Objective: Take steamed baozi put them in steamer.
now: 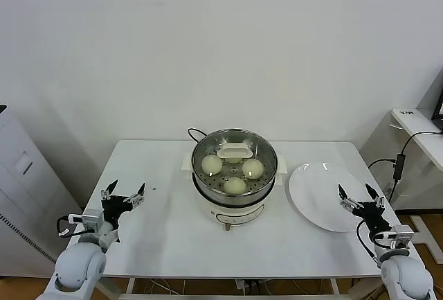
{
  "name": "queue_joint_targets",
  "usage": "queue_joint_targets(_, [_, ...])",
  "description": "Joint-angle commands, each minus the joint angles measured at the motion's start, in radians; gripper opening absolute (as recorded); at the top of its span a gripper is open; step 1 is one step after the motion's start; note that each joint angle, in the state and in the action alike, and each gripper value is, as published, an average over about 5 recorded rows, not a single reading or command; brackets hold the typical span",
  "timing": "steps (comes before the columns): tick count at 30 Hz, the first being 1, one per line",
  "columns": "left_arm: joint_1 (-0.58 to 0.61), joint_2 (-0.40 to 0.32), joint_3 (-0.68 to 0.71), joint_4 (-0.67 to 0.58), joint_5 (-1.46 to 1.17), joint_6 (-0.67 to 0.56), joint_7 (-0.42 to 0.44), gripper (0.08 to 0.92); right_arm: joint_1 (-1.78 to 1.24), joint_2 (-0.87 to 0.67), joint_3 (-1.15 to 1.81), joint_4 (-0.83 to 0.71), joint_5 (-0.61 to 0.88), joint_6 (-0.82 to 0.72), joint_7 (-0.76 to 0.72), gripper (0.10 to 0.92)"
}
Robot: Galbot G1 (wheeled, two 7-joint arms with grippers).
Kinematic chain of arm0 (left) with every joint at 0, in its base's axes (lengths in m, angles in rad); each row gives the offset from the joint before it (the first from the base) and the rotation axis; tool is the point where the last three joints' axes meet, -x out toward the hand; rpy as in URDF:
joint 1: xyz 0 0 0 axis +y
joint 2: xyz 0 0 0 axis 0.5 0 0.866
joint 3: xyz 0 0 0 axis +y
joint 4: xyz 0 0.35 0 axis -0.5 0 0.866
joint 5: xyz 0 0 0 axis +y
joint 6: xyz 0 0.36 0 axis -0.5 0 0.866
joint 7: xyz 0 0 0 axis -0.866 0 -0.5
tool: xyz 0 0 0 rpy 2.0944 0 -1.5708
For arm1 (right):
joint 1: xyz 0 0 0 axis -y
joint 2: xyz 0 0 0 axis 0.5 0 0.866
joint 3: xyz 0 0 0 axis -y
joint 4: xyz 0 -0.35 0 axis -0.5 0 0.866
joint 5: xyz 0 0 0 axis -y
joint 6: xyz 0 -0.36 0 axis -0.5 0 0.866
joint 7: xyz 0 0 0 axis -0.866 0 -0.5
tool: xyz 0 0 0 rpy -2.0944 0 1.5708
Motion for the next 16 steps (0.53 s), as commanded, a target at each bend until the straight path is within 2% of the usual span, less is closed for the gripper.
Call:
queue_joint_targets(1, [0.019,0.000,-0.013,0.011,-0.008,-0.009,0.001,0.823,-0.011,0.009,-0.002,0.008,-0.026,-0.007,0.002,0.823])
queue_joint_targets(16, [0.015,-0.006,-0.010,0.000,-0.025,-0.003,0.006,0.823,-0.010,0.023,0.005,0.000,-0.040,-0.005,0.005,0.823])
